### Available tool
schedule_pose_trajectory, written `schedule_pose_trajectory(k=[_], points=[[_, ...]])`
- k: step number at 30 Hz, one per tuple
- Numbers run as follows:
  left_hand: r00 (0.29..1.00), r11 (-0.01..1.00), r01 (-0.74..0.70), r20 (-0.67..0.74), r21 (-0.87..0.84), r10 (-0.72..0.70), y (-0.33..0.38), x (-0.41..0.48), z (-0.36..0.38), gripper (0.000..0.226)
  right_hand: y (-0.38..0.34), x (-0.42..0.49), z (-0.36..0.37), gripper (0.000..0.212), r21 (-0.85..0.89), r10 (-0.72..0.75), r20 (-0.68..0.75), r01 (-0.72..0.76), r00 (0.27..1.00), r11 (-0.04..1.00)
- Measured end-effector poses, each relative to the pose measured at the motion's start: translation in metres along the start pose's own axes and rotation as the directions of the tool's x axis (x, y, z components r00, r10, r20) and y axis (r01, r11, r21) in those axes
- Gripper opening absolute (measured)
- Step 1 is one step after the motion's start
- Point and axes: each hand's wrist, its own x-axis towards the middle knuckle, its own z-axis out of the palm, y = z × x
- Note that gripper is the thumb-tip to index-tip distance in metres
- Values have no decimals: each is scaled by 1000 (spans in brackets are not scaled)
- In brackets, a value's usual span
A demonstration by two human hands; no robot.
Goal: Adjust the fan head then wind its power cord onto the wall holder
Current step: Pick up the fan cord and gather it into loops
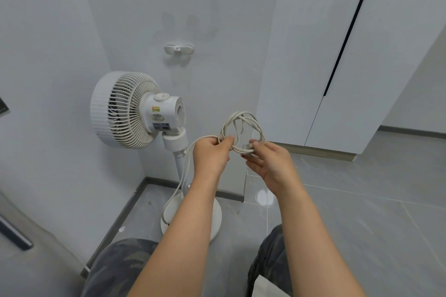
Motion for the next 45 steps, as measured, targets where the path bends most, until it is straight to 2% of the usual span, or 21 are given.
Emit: schedule_pose_trajectory(k=[3, 7, 10, 13, 19, 22, 26, 30, 32, 34, 38, 41, 45], points=[[1000, 999, 1, 15, 45, -2, 3, -1, -1, 33, -1, -3, 3, 17, -26, -34, -12, 33, 999, 999], [999, 999, 26, 25, 44, -27, 5, 0, -3, 26, -2, -8, 5, 19, -115, -170, -92, 159, 981, 981], [981, 991, 134, 146, -24, -129, 9, -2, -5, 13, -4, -9, 8, 19, -67, -208, -138, 201, 968, 977], [941, 973, 221, 278, -69, -194, 14, -5, -8, 15, -6, -11, 11, 22, -32, -205, -145, 202, 968, 979], [966, 968, 199, 197, -156, -167, 15, -4, -13, 14, -5, -12, 14, 37, -307, -403, -219, 330, 888, 893], [979, 980, 152, 155, -129, -132, 13, -3, -17, 14, -9, -13, 11, 37, -476, -544, -167, 416, 822, 775], [993, 999, 48, 111, -24, -45, 15, -2, -20, 18, -5, -11, 13, 30, -660, -660, 52, 522, 749, 540], [992, 994, -52, 119, 96, 40, 14, 1, -23, 20, -3, -6, 9, 22, -832, -588, 213, 460, 780, 309], [993, 991, -56, 115, 121, 43, 13, 3, -25, 21, -6, -3, 8, 21, -861, -525, 262, 442, 810, 253], [994, 993, -29, 107, 114, 17, 12, 4, -26, 19, -8, -2, 8, 20, -851, -476, 283, 447, 833, 276], [993, 990, 11, 114, 140, -28, 9, 7, -29, 17, -1, -2, 1, 15, -808, -486, 285, 480, 826, 341], [991, 980, 20, 127, 200, -46, 5, 10, -29, 18, 7, -2, -2, 14, -762, -530, 245, 500, 812, 413], [994, 956, -33, 109, 291, 1, 3, 14, -26, 21, 14, -2, 0, 16, -743, -635, 153, 512, 757, 432]])
